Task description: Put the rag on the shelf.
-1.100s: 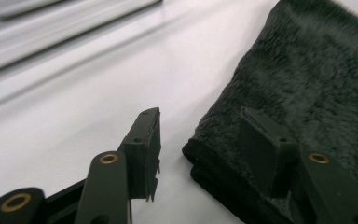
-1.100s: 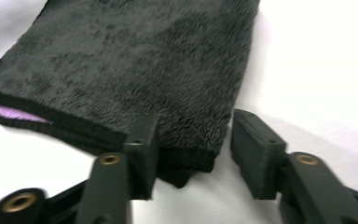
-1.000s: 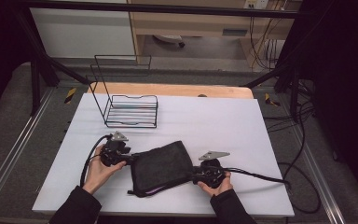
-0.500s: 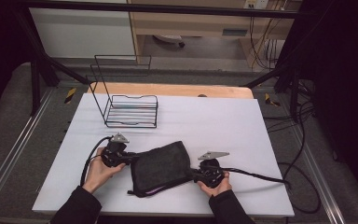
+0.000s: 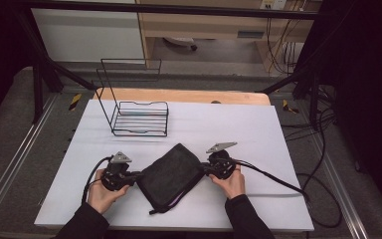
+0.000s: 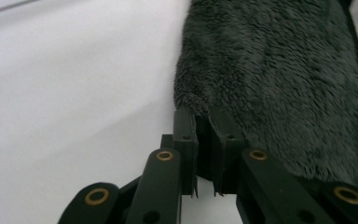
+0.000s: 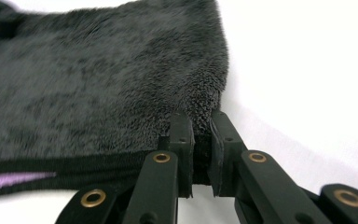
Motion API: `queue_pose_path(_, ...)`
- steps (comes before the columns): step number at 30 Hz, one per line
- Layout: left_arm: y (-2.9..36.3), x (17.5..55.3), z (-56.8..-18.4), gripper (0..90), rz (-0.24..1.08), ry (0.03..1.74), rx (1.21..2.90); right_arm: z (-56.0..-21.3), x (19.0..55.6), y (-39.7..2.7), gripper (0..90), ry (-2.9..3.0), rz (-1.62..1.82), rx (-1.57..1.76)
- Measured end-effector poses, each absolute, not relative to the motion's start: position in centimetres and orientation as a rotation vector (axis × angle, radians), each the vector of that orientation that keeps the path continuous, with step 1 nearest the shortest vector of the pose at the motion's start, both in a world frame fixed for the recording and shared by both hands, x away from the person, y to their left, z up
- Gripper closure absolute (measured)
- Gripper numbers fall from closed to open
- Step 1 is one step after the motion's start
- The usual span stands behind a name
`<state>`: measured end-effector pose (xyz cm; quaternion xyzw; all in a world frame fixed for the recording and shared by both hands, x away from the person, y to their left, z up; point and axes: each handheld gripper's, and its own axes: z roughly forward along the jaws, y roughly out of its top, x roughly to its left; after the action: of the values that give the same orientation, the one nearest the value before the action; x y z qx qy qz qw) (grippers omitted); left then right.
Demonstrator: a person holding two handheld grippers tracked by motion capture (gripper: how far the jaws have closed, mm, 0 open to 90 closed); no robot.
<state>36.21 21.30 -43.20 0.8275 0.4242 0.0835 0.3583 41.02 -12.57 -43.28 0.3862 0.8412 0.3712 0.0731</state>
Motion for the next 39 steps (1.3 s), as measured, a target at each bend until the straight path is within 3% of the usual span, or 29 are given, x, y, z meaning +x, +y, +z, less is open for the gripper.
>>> queue_pose_path(10,20.8,32.8,-43.1,80.6,0.258,1.110,2.123,-43.2,43.3,-10.6,81.6,2.546,1.069,1.038)
queue_pose_path(13,21.1,33.1,-42.9,75.7,0.249,1.107,2.123,-43.6,43.1,-10.6,75.8,2.515,1.077,1.054)
queue_pose_path(14,21.3,33.3,-42.6,72.6,0.258,1.102,2.117,-43.5,42.9,-10.7,69.6,2.487,1.092,1.057)
queue_pose_path(17,21.8,34.2,-41.6,62.2,0.303,1.084,2.097,-43.3,42.6,-11.5,62.8,2.415,1.164,1.149)
queue_pose_path(21,21.7,35.8,-42.0,59.4,0.273,1.060,2.120,-43.9,42.7,-11.9,60.2,2.378,1.136,1.265)
queue_pose_path(26,21.4,35.9,-43.9,64.6,0.160,1.035,2.203,-44.9,42.5,-12.0,62.9,2.369,1.164,1.352)
queue_pose_path(31,21.3,35.5,-43.8,74.6,0.130,1.054,2.196,-45.2,42.2,-11.7,69.8,2.372,1.190,1.366)
queue_pose_path(34,21.2,35.4,-43.7,80.6,0.125,1.058,2.205,-45.1,42.1,-11.7,79.9,2.383,1.214,1.363)
queue_pose_path(39,21.0,34.5,-43.5,82.9,0.135,1.103,2.175,-44.9,42.6,-11.5,83.0,2.375,1.234,1.313)
